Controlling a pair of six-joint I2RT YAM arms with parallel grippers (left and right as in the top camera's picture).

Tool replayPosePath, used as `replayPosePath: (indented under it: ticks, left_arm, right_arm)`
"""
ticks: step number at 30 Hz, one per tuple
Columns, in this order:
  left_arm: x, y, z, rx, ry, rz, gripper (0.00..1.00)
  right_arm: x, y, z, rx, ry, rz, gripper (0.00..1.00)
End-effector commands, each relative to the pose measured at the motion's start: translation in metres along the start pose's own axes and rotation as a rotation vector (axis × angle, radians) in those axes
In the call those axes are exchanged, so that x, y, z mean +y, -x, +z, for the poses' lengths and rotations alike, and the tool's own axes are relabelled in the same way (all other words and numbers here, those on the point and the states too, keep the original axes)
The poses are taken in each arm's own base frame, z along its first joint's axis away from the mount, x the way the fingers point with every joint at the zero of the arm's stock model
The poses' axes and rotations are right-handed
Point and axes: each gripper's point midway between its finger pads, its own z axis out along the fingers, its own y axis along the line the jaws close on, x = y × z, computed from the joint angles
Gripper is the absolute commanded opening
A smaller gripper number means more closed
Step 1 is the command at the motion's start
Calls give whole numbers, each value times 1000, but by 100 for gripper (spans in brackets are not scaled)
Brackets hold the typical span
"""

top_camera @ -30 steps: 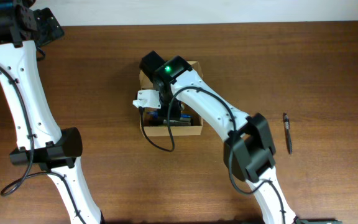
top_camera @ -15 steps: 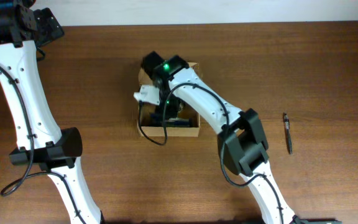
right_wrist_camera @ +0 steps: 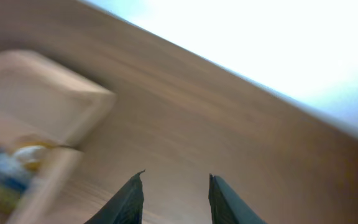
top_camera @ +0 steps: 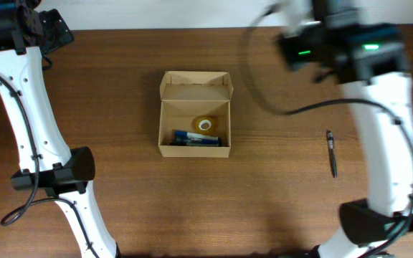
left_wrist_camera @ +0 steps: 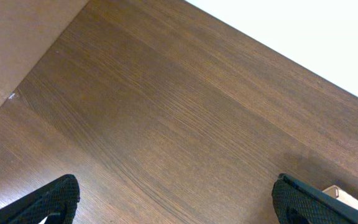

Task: Pack container
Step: 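Reach the right gripper to the clear pen and grasp it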

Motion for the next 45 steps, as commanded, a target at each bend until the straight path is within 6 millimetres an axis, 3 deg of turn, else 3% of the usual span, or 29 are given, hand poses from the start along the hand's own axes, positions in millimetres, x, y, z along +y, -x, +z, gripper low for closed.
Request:
replayPosePath:
  ticks: [1,4,8,10,15,24,39,41,42,44,45]
  left_arm:
    - [7,6,-16,-37,-3,-3,100]
    - [7,6,-16,-37,-3,-3,100]
    - [7,6,-16,-37,-3,-3,100]
    - [7,6,-16,-37,-3,-3,100]
    - [7,6,-16,-37,-3,-3,100]
    - [7,6,-16,-37,-3,-3,100]
    - [7,6,-16,-37,-3,-3,100]
    - [7,6,-16,-37,-3,-3,100]
    - [7,6,-16,-37,-3,-3,100]
    - [7,6,-16,-37,-3,-3,100]
    - [7,6,-16,-37,-3,-3,100]
  right_arm:
    - [-61,-67,38,149,-46,219,34]
    - [-85,-138,75,279,-3,355,34]
    - [-78,-223,113,436,53,460,35]
    - [-70,-251,123,483,65,474,40]
    - [-60,-293,137,559,57,478,42]
    - [-33,-342,162,683,135,421,36]
    - [-21,-364,172,689,157,378,36]
    - [-21,-364,172,688,155,383,32]
    - [-21,-364,172,689,152,390,26]
    - [-21,-363,173,689,147,408,5]
    - [-20,-362,173,686,147,422,4]
